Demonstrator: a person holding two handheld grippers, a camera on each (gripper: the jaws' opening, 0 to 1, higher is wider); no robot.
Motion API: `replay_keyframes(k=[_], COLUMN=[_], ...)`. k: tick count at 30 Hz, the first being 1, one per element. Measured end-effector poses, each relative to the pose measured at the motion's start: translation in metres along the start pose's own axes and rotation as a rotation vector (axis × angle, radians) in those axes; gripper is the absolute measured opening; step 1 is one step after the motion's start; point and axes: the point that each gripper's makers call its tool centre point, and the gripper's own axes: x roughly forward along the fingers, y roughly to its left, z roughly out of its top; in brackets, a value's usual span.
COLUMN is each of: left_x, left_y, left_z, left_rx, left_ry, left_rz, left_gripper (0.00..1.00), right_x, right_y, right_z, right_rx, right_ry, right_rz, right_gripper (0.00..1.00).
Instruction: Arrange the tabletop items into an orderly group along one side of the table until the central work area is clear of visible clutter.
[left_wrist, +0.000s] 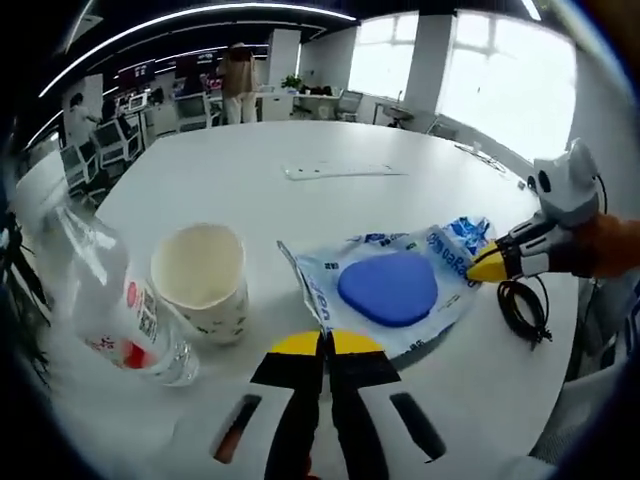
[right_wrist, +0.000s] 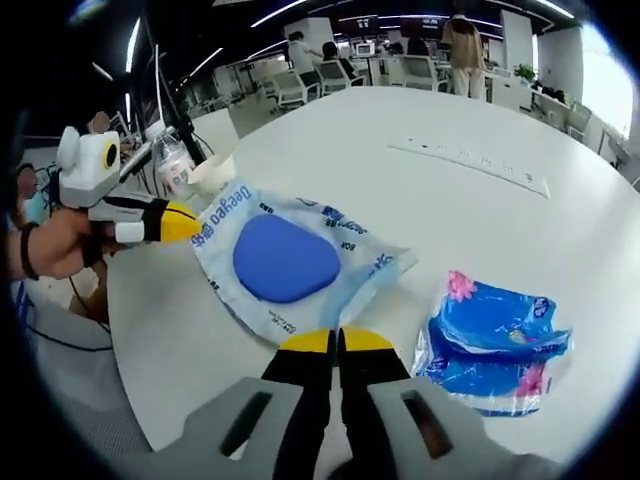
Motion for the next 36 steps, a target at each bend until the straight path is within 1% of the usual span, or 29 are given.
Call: replay_keyframes(k=[3,6,10,14,20,24,36], left_x=[0.004,0.005,0.009,0.013,0.016,0.021,0.023], left_y=[0.004,0.005,0.011,0.013,0.015,0.016,0.017], left_z=[-0.002,-0.004,-0.008,-0.014,-0.016,-0.019,-0.021], left_rx=[-0.032,-0.042,-0.068,-0.080,-0.086,-0.091,-0.091], left_ry=[0.003,0.008,0.016,0.036,0.043,0.059,0.063], left_rz=[0.009,0.012,0.018,0.013,0.017,0.015,0.012], left_gripper=[0.00,0.00,0.00,0.00,0.00,0.00,0.00], right_x=[0.004,0.008,0.011,0.015,0.018,0.017,0.017], right_y=[-0.001,-0.002,-0.001,-0.001,-0.001,-0.003,-0.006], right_z=[0.002,0.004,0.004,0.003,-0.001,-0.002,-0.002], right_rx=[-0.002,-0.002,0.001,0.003,0.011,0.027,0.035], right_ry=[0.004,0.005,0.011,0.016,0.023,0.018,0.009], right_rz=[0.001,0.002,0.008,0.012,0.011,0.005,-0.001], right_gripper=[0.00,0.00,0.00,0.00,0.00,0.00,0.00])
